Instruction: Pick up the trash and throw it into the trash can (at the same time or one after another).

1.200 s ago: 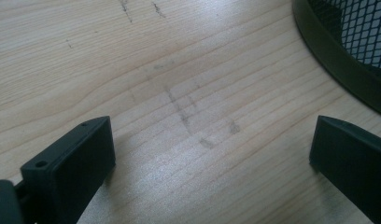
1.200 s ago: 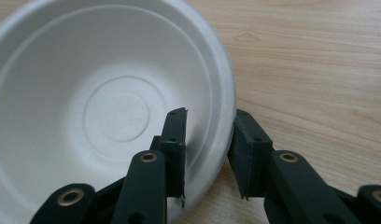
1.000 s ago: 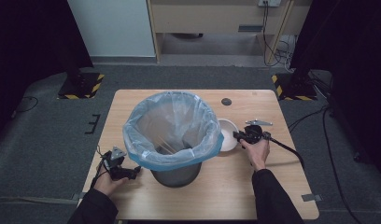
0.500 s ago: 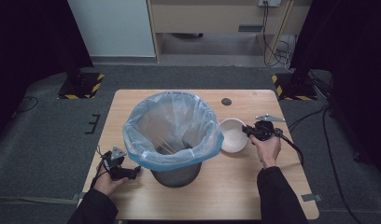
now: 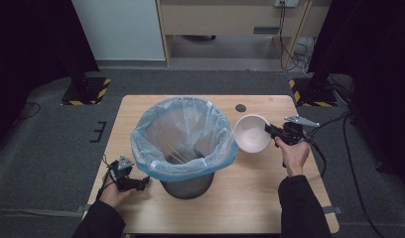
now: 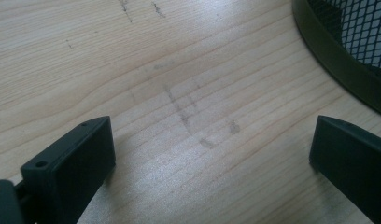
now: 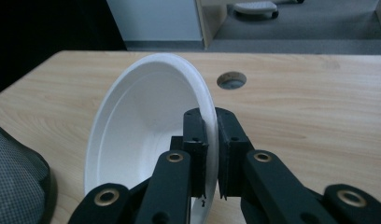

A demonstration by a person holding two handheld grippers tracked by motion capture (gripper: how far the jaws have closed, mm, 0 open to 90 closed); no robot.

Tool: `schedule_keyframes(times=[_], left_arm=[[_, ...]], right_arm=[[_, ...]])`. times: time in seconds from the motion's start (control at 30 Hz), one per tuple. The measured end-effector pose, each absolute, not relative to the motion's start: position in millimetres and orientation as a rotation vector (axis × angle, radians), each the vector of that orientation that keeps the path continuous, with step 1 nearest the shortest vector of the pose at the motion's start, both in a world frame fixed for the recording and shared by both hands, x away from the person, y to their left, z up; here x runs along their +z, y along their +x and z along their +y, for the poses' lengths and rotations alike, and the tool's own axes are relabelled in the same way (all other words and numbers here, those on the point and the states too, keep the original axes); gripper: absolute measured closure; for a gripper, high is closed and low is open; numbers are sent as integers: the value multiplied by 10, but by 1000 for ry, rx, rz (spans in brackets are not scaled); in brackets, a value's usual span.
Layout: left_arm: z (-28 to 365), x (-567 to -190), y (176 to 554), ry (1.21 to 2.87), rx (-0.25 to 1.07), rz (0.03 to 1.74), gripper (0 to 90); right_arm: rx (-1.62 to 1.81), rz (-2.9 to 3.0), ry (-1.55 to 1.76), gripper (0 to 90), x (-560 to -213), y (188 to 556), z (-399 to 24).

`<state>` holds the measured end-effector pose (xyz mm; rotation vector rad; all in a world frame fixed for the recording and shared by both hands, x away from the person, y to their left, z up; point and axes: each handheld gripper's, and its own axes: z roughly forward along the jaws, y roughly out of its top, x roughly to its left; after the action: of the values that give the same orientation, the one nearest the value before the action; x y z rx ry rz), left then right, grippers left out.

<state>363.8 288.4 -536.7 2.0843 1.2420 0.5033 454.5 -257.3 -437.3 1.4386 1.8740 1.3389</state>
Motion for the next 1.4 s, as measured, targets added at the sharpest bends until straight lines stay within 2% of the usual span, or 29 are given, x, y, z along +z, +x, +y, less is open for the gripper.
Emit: schedule_keyframes(times=[0.6,1.4], left_arm=[[2882,-5366,3636,2085,503,1242,0],[2882,-5366,3635,2085,503,1242,0]], right_arm=[[1510,1724,1393,843,-3980,4405,-2737],[1763,1549,1251,844,-3443,4141,-2754]])
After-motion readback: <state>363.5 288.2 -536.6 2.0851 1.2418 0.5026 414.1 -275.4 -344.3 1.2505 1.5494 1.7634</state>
